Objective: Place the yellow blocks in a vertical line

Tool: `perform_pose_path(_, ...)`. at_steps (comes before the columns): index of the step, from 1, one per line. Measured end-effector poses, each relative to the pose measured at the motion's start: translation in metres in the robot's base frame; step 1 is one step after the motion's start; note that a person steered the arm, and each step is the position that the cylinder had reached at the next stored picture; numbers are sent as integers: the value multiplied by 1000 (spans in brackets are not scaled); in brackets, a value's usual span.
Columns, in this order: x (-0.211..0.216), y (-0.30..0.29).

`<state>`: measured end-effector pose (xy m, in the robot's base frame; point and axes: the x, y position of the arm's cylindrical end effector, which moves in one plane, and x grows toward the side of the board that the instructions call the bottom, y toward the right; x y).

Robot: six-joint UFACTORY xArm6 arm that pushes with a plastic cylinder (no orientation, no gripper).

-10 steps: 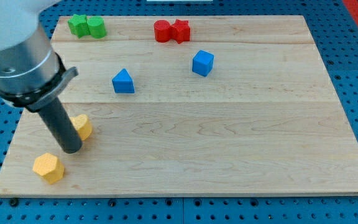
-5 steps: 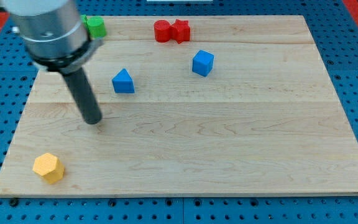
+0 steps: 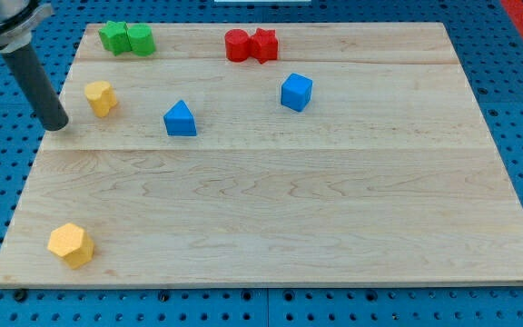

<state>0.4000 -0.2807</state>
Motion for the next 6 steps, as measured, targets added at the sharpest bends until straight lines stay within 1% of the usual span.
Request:
perform_pose_path(1,-52,-10)
perform_pose_path(2,-91,29)
perform_pose_path(3,-108,113)
perform_pose_path(4,-129,161)
perform_pose_path(5,-148,181)
perform_pose_path(6,-153,195)
